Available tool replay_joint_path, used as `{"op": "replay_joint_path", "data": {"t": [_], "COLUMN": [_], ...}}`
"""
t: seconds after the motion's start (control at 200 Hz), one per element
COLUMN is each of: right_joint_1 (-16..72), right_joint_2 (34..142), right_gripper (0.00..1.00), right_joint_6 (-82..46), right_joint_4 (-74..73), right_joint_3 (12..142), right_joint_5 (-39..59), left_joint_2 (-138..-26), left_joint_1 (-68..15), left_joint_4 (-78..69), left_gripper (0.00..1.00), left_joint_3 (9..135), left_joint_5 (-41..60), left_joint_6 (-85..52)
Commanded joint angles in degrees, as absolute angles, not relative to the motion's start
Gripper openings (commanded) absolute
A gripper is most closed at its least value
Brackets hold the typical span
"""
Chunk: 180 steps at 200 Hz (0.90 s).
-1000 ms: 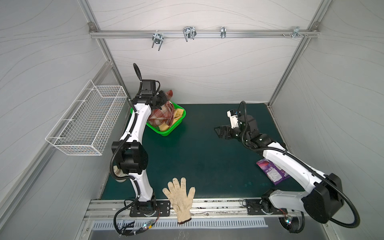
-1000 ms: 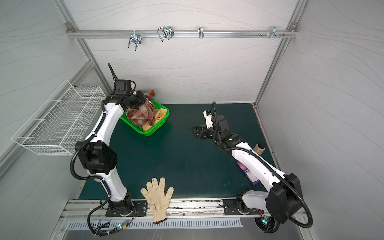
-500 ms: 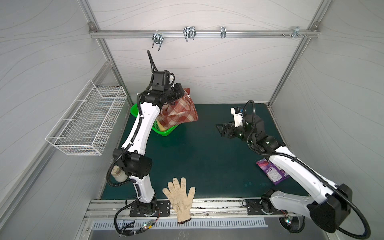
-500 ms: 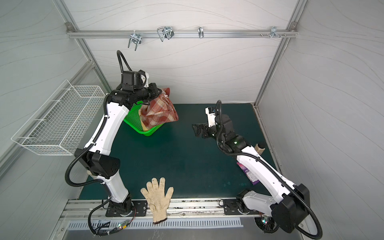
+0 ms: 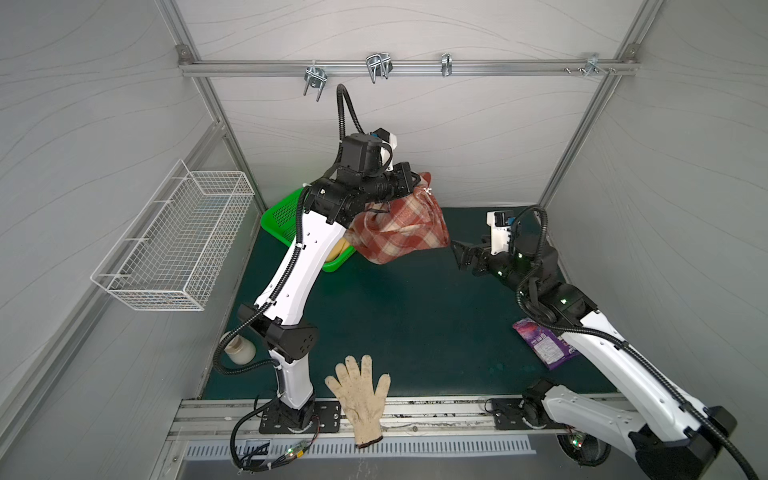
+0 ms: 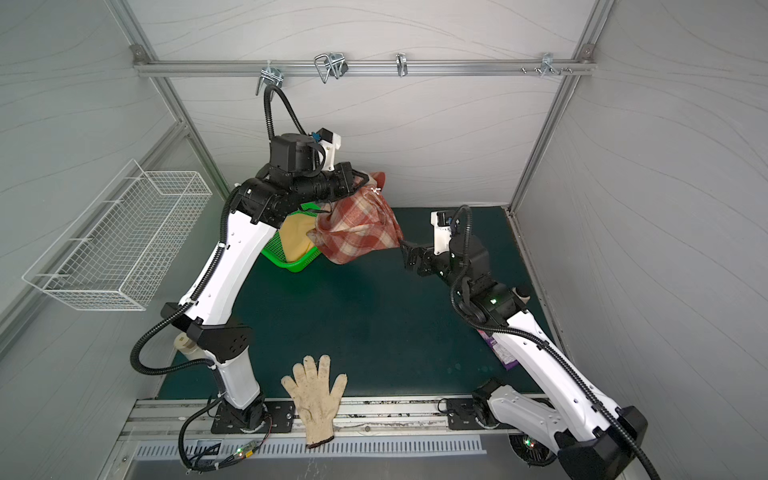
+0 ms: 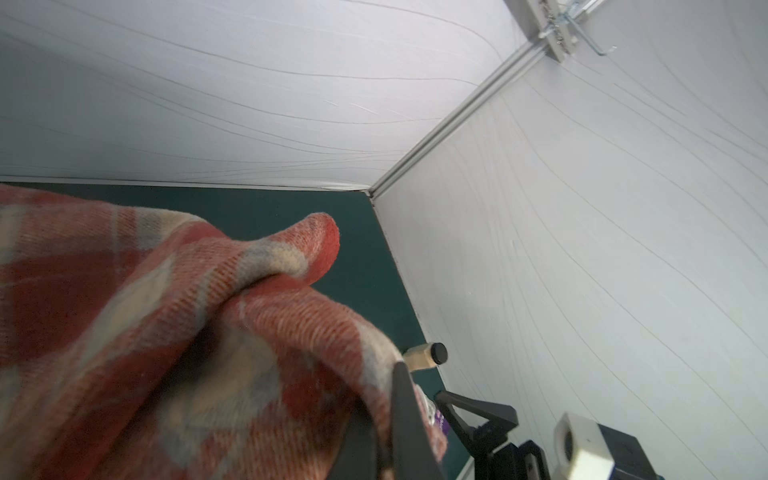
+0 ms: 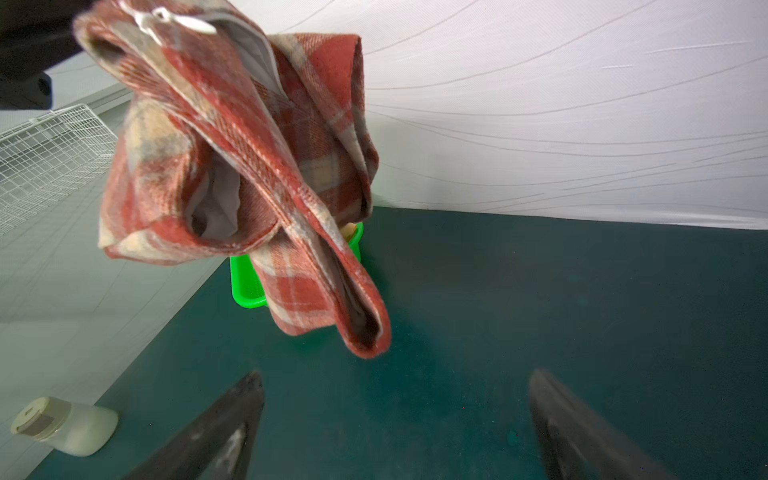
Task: Fold and stack the skirts
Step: 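Lift the plaid skirt out with the left gripper onto the table center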
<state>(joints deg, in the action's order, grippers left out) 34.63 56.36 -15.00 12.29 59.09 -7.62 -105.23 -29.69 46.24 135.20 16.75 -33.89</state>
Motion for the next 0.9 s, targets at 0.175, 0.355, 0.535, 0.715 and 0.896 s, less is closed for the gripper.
{"op": "replay_joint_path", "data": {"t": [0.175,0.355,0.535,0.715,0.896], "right_joint_1": [32.29,31.49,30.89,29.57,28.82], "right_joint_2": [50.12,48.51,46.58,44.98,43.27], "right_gripper": [0.99,0.99,0.99,0.99,0.99], "right_joint_6": [-14.87,-17.24,-18.97,-20.47,-22.96], "right_joint_4": [14.17,16.49,17.38,20.08,23.05], "right_joint_3": [59.16,57.65,55.16,54.23,51.59], "right_joint_5": [-7.99,-8.29,-12.61,-15.22,-15.98], "left_joint_2": [-106.59,-109.47,-114.89,-119.37,-123.7], "left_joint_1": [-32.79,-35.73,-41.35,-46.74,-47.92], "left_joint_4": [34.39,27.12,26.3,25.6,23.9], "left_gripper": [0.0,0.0,0.0,0.0,0.05], "left_joint_3": [122.63,111.25,109.62,110.65,109.66], "left_joint_5": [16.52,15.71,13.82,13.47,14.99], "left_joint_6": [-35.9,-36.91,-35.91,-36.36,-38.51]}}
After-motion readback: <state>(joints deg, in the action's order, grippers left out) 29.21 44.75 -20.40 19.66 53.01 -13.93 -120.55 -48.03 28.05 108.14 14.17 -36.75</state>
